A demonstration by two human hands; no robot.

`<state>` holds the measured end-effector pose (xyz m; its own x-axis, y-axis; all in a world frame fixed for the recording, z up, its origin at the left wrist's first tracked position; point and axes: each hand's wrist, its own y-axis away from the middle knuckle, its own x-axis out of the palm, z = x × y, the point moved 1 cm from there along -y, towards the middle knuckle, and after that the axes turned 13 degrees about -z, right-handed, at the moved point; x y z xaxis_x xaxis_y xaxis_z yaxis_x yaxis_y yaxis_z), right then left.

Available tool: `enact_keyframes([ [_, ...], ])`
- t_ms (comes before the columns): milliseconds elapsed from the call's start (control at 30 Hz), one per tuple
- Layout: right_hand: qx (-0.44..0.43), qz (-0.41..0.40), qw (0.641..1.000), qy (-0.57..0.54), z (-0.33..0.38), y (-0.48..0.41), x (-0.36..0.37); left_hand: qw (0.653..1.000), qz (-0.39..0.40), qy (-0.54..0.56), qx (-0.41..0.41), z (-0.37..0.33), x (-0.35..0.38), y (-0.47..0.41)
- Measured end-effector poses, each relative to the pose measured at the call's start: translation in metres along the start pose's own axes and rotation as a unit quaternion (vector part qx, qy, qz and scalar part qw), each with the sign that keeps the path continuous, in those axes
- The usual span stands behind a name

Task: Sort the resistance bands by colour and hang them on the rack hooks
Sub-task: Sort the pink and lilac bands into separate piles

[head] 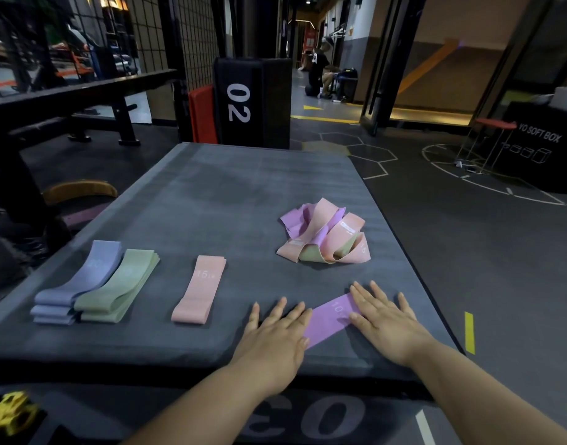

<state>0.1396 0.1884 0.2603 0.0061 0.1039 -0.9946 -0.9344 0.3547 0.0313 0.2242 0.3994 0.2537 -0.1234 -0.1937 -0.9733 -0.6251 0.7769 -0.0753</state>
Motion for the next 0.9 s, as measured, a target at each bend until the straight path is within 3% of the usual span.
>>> enact_keyframes([
  [167,0.027,-0.028,0.999,-0.038,0.0,-0.002,0.001,0.999,-0.011,0.029,-0.012,-0.001,-0.002,0.0],
  [333,0.062,-0.102,0.991,-0.065,-0.006,-0.007,0.006,0.99,-0.075,0.112,-0.05,-0.002,-0.007,-0.001],
  [600,0.106,-0.145,0.979,-0.093,-0.003,-0.007,0.002,0.975,-0.171,0.121,-0.079,0.006,-0.009,-0.005],
  [900,0.172,-0.184,0.961,-0.115,-0.002,-0.005,-0.005,0.974,-0.163,0.102,-0.124,0.005,-0.015,-0.009],
])
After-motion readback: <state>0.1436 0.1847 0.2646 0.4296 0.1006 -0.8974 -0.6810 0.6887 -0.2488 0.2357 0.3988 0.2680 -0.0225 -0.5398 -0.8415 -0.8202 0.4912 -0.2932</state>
